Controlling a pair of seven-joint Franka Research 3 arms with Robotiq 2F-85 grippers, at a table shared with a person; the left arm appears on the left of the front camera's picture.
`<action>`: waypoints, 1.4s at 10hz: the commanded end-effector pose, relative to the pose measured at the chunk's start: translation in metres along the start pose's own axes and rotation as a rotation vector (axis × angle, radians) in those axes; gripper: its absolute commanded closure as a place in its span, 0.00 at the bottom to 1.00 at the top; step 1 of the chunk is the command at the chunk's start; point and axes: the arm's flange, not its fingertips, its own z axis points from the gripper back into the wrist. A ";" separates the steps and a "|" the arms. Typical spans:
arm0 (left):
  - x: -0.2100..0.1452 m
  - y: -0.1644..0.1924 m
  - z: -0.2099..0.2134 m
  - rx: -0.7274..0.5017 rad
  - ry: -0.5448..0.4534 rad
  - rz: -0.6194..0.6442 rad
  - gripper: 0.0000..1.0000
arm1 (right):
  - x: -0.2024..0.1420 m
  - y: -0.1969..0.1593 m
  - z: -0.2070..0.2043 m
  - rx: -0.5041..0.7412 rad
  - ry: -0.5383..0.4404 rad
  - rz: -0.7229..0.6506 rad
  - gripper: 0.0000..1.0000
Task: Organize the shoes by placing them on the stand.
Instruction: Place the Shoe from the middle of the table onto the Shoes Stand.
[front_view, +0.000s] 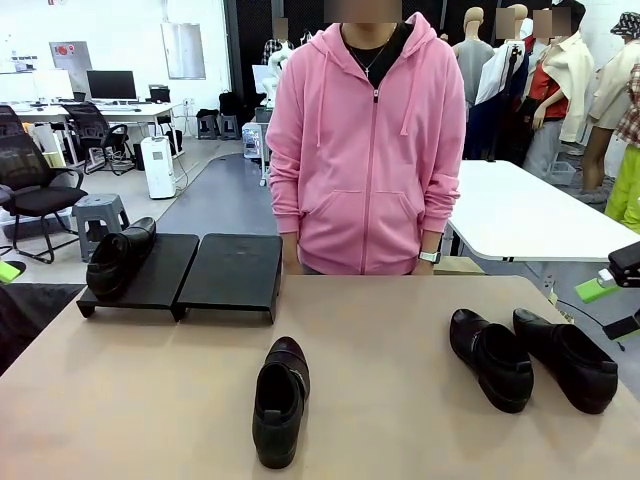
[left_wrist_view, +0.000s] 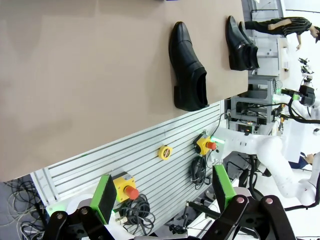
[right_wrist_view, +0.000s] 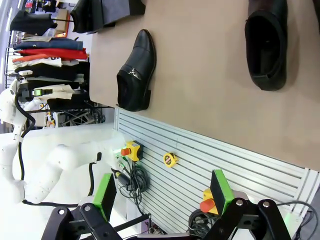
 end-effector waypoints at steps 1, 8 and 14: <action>-0.002 0.002 0.001 0.001 0.005 -0.018 0.00 | -0.001 0.005 0.001 0.026 -0.007 -0.024 0.00; -0.021 -0.245 -0.235 0.581 0.141 -0.148 0.00 | -0.001 0.005 0.001 0.026 -0.007 -0.024 0.00; -0.034 -0.259 -0.289 0.595 0.087 -0.182 0.00 | -0.001 0.005 0.001 0.026 -0.007 -0.024 0.00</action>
